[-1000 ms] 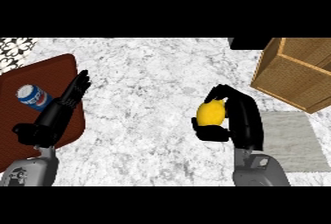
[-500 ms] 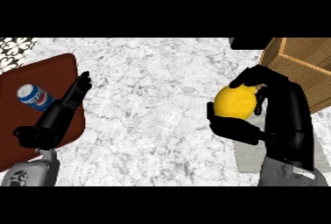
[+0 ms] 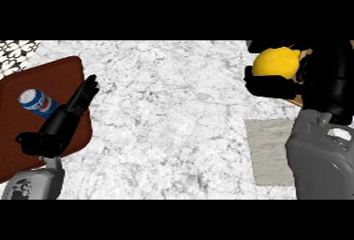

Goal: Pick the lemon from the placemat and place it in the basket

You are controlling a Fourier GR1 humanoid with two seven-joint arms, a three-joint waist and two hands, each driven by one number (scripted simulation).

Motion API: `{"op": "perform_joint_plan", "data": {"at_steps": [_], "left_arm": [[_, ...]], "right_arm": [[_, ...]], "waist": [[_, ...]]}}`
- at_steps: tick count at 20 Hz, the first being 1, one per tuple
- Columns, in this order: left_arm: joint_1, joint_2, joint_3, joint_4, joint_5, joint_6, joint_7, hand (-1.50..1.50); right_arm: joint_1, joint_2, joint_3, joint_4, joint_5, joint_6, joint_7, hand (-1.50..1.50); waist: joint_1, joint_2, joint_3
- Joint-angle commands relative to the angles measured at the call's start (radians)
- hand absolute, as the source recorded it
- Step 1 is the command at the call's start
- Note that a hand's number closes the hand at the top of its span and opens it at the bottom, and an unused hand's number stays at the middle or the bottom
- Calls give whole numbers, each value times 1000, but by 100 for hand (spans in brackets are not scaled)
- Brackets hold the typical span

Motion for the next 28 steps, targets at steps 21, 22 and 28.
{"op": "perform_joint_plan", "data": {"at_steps": [21, 22, 28], "left_arm": [[6, -15, -3, 10, -9, -3, -31, 0], [35, -32, -24, -56, -10, 6, 32, 0], [13, -11, -14, -95, 6, -15, 75, 0]], "right_arm": [[-226, -345, -429, 789, -222, -294, -449, 150], [-187, -354, -463, 803, -242, -338, -501, 150], [-177, -404, -485, 937, -271, -409, -635, 150]], "waist": [[4, 3, 1], [7, 2, 1], [8, 2, 1]]}}
